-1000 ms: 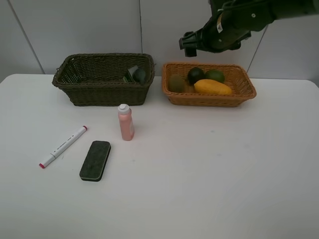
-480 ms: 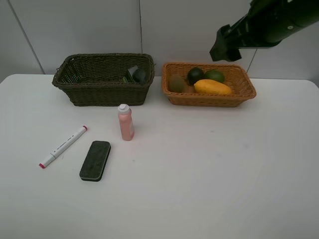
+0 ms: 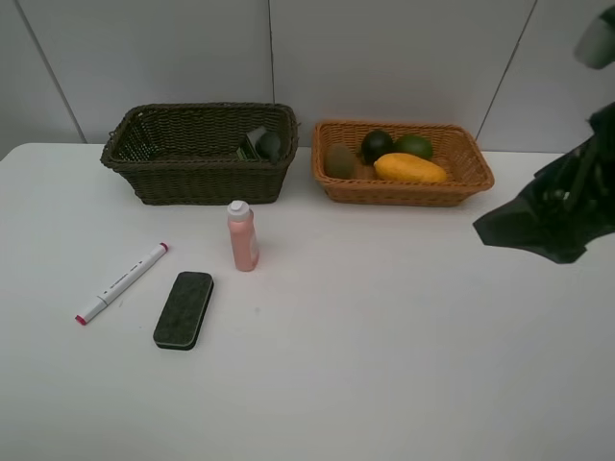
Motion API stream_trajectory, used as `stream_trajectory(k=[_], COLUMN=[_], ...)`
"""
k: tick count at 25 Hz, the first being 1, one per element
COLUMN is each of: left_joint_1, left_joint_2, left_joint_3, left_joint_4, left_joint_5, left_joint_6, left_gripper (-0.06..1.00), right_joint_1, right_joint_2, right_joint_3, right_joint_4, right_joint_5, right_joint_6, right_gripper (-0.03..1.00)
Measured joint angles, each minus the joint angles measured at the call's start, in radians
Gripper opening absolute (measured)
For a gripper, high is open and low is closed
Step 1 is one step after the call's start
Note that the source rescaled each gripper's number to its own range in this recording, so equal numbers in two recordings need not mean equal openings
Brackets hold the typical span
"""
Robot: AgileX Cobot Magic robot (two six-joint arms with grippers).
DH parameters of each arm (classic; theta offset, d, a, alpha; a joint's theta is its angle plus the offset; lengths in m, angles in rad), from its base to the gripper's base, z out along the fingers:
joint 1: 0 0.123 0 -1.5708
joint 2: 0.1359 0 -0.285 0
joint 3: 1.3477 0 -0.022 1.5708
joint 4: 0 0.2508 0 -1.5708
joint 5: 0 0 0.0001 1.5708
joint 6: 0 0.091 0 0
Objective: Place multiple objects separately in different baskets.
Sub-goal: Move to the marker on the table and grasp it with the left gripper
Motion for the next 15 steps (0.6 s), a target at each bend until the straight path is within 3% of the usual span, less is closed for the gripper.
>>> stream_trajectory(k=[9, 15], left_joint_1=[0.000, 0.000], left_joint_2=[0.000, 0.000], left_joint_3=[0.000, 0.000], left_joint_4=[0.000, 0.000], left_joint_5=[0.000, 0.000], left_joint_6=[0.000, 0.000], left_gripper=[1.00, 1.00], right_joint_1=[0.000, 0.000], right_joint_2=[-0.502, -0.707], right_joint_3=[0.155, 0.167], right_joint_4=[-0.002, -0.076], right_joint_5=[0.268, 0.251], right_joint_6=[0.061, 0.201], right_gripper=[1.00, 1.00])
